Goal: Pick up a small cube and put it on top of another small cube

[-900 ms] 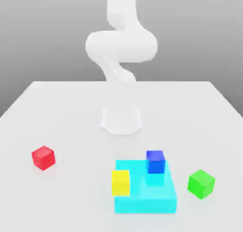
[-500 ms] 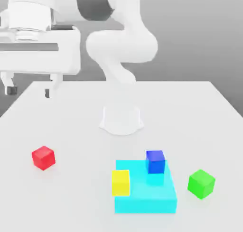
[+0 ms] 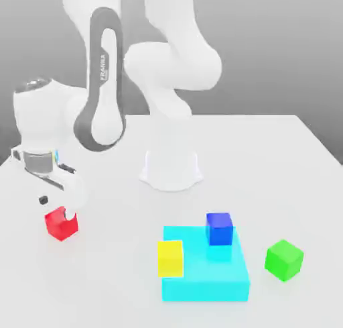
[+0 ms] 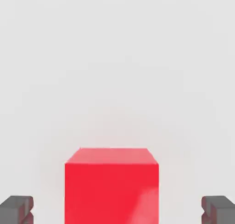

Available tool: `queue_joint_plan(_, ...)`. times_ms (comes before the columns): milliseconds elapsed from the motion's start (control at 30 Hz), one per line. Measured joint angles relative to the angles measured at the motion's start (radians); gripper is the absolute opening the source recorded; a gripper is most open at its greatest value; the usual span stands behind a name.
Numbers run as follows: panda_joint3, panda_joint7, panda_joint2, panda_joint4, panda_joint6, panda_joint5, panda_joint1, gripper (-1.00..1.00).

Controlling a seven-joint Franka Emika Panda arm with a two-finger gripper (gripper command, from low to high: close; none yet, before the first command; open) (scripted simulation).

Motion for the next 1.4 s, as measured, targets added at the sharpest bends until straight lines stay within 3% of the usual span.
queue_joint_plan(100,0.129,-0.058,0.07,0.014,0.055,0.079,-0.109,0.0)
queue_joint_plan(133,0.164,-0.071,0.089,0.018,0.072,0.095,-0.14,-1.0)
queue_joint_plan(400,0.149,-0.06,0.077,0.016,0.062,0.081,-0.128,-1.0)
queue_joint_plan(567,-0.013,0.06,-0.033,-0.009,-0.021,-0.083,-0.007,-1.0)
queue_joint_plan(733,-0.08,0.205,-0.153,-0.037,-0.109,-0.278,0.007,-1.0)
queue_joint_plan(800,-0.052,0.21,-0.197,-0.045,-0.147,-0.298,-0.012,-1.0)
queue_joint_plan(1333,0.352,-0.074,-0.565,-0.057,-0.504,-0.225,0.604,-1.0)
queue_joint_plan(1400,0.386,-0.091,-0.565,-0.061,-0.498,-0.228,0.646,-1.0)
